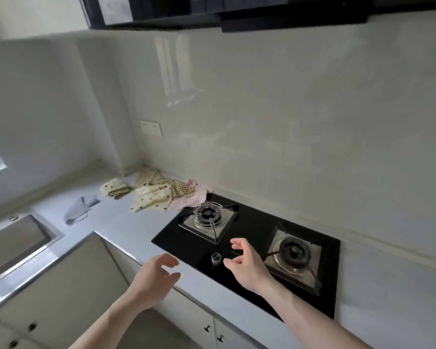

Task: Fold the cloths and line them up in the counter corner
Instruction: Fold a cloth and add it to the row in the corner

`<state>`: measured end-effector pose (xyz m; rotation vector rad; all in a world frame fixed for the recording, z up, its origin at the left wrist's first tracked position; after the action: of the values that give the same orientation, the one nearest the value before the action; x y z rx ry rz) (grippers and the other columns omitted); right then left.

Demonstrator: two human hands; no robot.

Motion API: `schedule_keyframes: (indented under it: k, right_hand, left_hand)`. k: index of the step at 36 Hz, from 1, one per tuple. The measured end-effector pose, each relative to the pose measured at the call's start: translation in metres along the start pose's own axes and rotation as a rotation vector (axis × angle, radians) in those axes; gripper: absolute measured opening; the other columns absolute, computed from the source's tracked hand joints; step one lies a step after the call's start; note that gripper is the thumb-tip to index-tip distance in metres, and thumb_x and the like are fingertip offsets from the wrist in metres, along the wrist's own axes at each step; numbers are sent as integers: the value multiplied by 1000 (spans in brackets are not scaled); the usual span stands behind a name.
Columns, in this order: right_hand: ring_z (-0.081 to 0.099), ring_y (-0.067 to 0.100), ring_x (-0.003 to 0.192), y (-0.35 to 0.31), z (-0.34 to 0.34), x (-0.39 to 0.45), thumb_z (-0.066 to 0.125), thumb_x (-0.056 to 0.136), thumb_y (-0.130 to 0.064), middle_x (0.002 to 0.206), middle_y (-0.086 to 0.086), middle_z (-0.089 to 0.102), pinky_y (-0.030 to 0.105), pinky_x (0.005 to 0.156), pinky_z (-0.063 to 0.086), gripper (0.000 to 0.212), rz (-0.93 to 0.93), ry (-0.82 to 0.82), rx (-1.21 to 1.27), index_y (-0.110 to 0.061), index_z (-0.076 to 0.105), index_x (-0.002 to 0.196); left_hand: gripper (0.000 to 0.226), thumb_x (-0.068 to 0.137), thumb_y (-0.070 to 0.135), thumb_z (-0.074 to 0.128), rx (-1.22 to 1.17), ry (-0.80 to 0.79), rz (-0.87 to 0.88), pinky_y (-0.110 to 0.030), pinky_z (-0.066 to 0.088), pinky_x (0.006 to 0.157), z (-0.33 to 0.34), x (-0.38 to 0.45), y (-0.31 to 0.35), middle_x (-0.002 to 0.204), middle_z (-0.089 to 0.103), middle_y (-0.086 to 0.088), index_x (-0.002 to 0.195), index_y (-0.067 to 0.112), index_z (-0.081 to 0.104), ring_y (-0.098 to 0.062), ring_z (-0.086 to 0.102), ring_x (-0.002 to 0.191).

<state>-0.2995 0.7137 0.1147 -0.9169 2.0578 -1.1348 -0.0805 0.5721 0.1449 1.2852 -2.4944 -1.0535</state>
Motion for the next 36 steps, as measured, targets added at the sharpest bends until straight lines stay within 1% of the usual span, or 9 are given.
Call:
schedule_keyframes:
  k: [4, 8, 11, 15, 18, 23, 27, 33, 36]
  right_hand:
    - [60, 6, 104, -43, 51, 4, 67, 89, -36, 130, -17, 46, 21, 84, 49, 48, -57, -103, -4, -41, 42, 130]
    - [57, 5, 109, -78, 89, 15, 66, 89, -37, 131, -17, 45, 24, 89, 50, 51, -113, -168, -43, -40, 42, 134]
    - [57, 5, 110, -98, 113, 28, 66, 89, -38, 125, -22, 43, 30, 97, 52, 50, -142, -201, -57, -40, 43, 133]
    - [56, 2, 109, -121, 150, 53, 67, 89, -38, 129, -19, 47, 21, 87, 47, 49, -172, -248, -80, -41, 44, 132]
    - [56, 1, 108, -136, 182, 78, 67, 89, -38, 130, -18, 48, 19, 83, 46, 47, -188, -287, -83, -38, 46, 131]
    - [55, 3, 110, -157, 240, 123, 66, 88, -38, 131, -16, 48, 22, 90, 49, 47, -190, -359, -81, -37, 47, 130]
    - [52, 2, 112, -178, 276, 159, 63, 90, -38, 132, -19, 46, 21, 91, 45, 46, -196, -419, -98, -37, 45, 132]
    - [51, 2, 112, -203, 308, 231, 63, 91, -37, 131, -18, 46, 25, 95, 48, 43, -196, -426, -111, -38, 47, 130]
    - [51, 5, 114, -206, 324, 256, 63, 92, -35, 132, -15, 46, 25, 94, 47, 44, -179, -433, -125, -37, 46, 132]
  left_hand:
    - [19, 88, 24, 70, -35, 81, -45, -13, 47, 69, -43, -15, -43, 105, 65, 20, 100, 38, 64, 2, 63, 85]
    - [20, 87, 23, 72, -70, 146, -79, -11, 45, 68, -76, -18, -77, 101, 65, 22, 96, 39, 64, 1, 64, 81]
    - [22, 86, 25, 73, -67, 167, -94, -8, 42, 67, -94, -15, -102, 100, 65, 19, 95, 42, 63, 1, 64, 82]
    - [20, 87, 26, 71, -58, 191, -111, -12, 44, 69, -119, -9, -136, 102, 65, 17, 99, 40, 64, 1, 64, 84]
    - [19, 87, 26, 72, -63, 232, -135, -13, 44, 68, -139, 0, -160, 103, 65, 17, 95, 40, 63, 2, 63, 84]
    - [21, 86, 27, 74, -44, 257, -195, -18, 49, 71, -178, 26, -209, 105, 65, 18, 97, 40, 63, 0, 63, 85]
    - [21, 85, 27, 74, -10, 260, -239, -20, 50, 74, -214, 61, -240, 107, 64, 18, 98, 41, 64, 2, 63, 85]
    - [18, 86, 26, 72, -35, 296, -287, -16, 46, 60, -261, 122, -269, 100, 65, 11, 98, 38, 66, -1, 65, 78]
    - [17, 87, 26, 72, -20, 287, -308, -15, 47, 62, -273, 139, -290, 107, 58, 16, 98, 37, 66, 1, 65, 86]
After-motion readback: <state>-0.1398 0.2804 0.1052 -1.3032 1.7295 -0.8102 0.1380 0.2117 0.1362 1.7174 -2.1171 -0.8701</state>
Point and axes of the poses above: each hand's wrist, its own x-axis towards the middle knuckle, its own z-axis out of the palm, y = z × x, the point moved 6 cm from there along x, towards the middle knuckle
